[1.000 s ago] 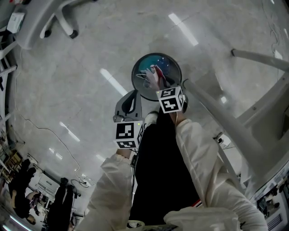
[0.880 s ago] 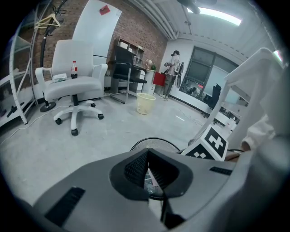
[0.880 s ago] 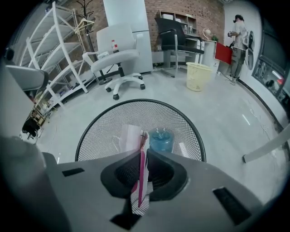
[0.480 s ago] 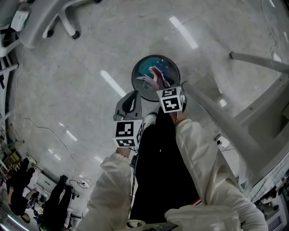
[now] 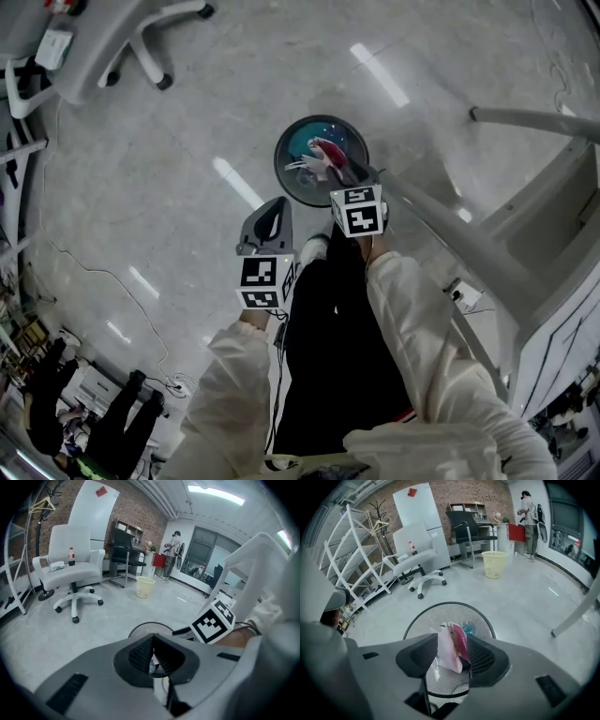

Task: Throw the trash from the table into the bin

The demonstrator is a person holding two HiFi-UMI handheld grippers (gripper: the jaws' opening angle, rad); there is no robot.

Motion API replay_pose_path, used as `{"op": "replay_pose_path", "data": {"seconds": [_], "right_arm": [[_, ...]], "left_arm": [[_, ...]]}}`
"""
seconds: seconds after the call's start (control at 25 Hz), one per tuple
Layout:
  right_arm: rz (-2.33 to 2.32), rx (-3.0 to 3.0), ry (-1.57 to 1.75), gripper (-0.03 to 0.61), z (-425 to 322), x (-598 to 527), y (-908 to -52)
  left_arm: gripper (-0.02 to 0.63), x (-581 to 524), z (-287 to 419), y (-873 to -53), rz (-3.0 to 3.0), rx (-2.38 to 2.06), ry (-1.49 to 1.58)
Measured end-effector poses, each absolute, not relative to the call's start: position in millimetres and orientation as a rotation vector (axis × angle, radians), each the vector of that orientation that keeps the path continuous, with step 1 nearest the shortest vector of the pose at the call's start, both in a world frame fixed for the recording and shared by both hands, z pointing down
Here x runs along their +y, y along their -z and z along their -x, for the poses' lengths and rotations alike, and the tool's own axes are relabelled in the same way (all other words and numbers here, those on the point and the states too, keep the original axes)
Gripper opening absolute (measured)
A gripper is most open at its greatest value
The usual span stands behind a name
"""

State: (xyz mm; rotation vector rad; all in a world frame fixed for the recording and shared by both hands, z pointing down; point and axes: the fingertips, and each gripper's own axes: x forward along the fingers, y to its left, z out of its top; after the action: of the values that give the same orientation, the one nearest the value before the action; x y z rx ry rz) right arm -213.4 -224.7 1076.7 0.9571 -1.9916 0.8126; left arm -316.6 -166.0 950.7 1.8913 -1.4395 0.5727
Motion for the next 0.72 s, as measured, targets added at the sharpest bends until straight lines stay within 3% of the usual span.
{"op": "replay_pose_path", "data": {"seconds": [0.4, 0.72], "right_arm": [[-1.002, -2.062, -0.794, 0.178, 210.1, -218.3, -1008.1], [-1.019, -2.112, -0.787, 0.170, 209.8, -187.7, -904.9]], "left_arm": [[0.008, -147.0, 318.7, -907.6, -1.938, -1.450, -0.590], [0.008, -144.2, 321.4, -828.7, -1.976, -1.463, -0.563]]}}
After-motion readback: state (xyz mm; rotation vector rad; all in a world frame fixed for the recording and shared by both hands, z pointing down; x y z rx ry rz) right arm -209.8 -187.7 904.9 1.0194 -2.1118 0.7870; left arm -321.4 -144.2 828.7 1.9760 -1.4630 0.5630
